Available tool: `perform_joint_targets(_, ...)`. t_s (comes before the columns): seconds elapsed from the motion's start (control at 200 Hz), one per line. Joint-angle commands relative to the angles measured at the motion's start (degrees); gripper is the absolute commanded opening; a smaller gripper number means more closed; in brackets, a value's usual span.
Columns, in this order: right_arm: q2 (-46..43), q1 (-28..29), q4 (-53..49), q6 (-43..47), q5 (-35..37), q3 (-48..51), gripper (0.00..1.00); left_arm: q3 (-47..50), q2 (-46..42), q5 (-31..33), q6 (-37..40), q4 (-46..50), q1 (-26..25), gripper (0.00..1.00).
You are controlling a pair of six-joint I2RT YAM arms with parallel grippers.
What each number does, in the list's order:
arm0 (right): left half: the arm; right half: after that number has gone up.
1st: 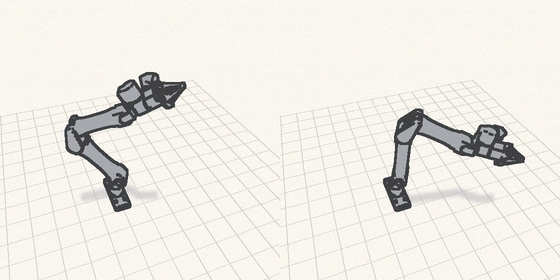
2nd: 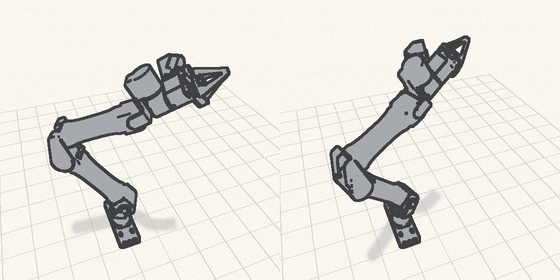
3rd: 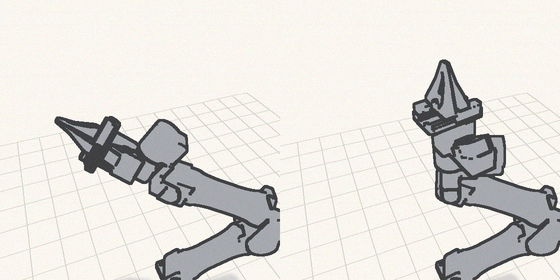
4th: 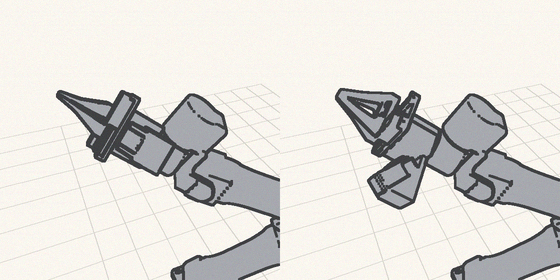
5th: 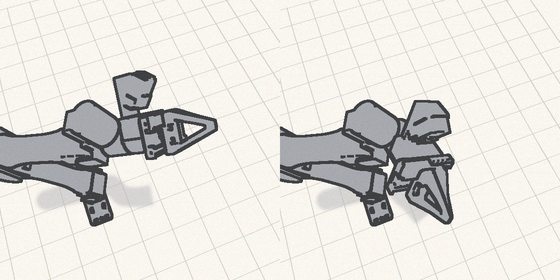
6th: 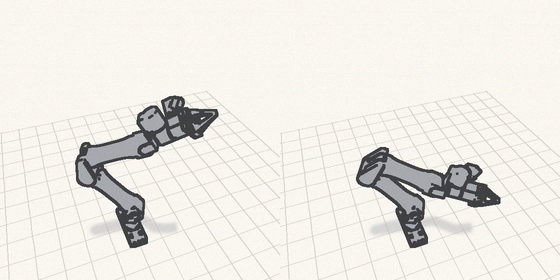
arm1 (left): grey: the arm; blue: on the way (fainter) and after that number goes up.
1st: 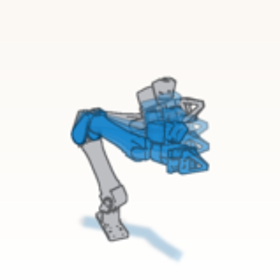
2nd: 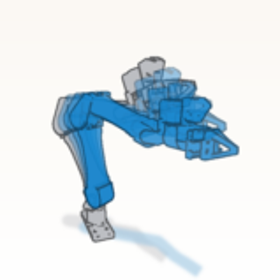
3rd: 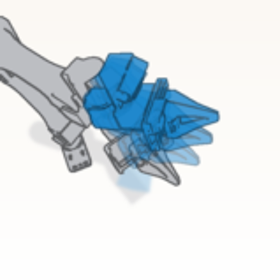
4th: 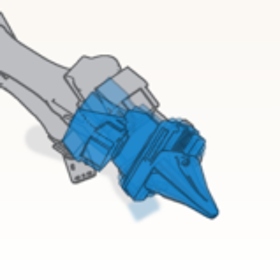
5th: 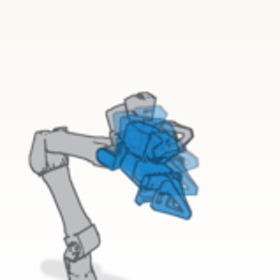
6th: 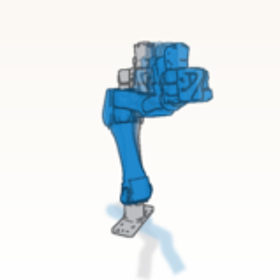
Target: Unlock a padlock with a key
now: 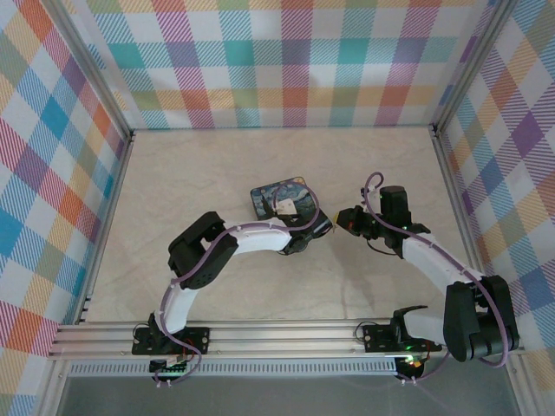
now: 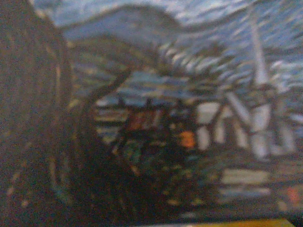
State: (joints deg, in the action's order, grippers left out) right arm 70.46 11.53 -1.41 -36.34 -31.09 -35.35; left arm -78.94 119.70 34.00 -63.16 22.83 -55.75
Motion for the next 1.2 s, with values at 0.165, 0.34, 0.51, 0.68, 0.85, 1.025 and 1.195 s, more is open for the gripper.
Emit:
perform_joint_targets(0.165, 0.17, -0.54, -1.19, 1.80, -1.16, 0.55, 0.00, -0.29, 0.17, 0.17, -1.59, 0.67, 0.20, 0.28)
perform_joint_targets(0.34, -0.20, -0.54, -2.96, 2.88, -0.80, 0.61, 0.00, -0.52, -2.14, -2.28, 2.68, 0.72, 0.56, 0.20)
perform_joint_targets(0.51, -1.93, -0.54, -3.80, 2.55, -1.19, 2.01, 0.00, -1.73, -6.42, -14.36, 9.74, 3.21, 3.74, 0.13)
perform_joint_targets(0.68, -3.64, -0.28, -0.13, -1.48, -5.38, 5.21, 0.00, -1.84, -10.14, -29.48, 10.56, 4.75, 9.21, 0.08)
perform_joint_targets(0.85, -6.16, 0.89, 1.78, -5.15, -6.55, 7.13, 0.00, -6.12, -10.93, -38.06, 10.79, 8.61, 12.40, 0.06)
perform_joint_targets(1.025, -5.75, 7.13, 5.95, -8.29, -5.77, 4.98, 0.00, -9.27, -11.75, -46.68, 7.65, 10.58, 15.59, 0.05)
perform_joint_targets(1.195, -4.36, 10.63, 12.17, -9.83, -2.05, 4.40, 0.00, -10.14, -13.59, -52.61, 4.36, 11.35, 18.10, 0.03)
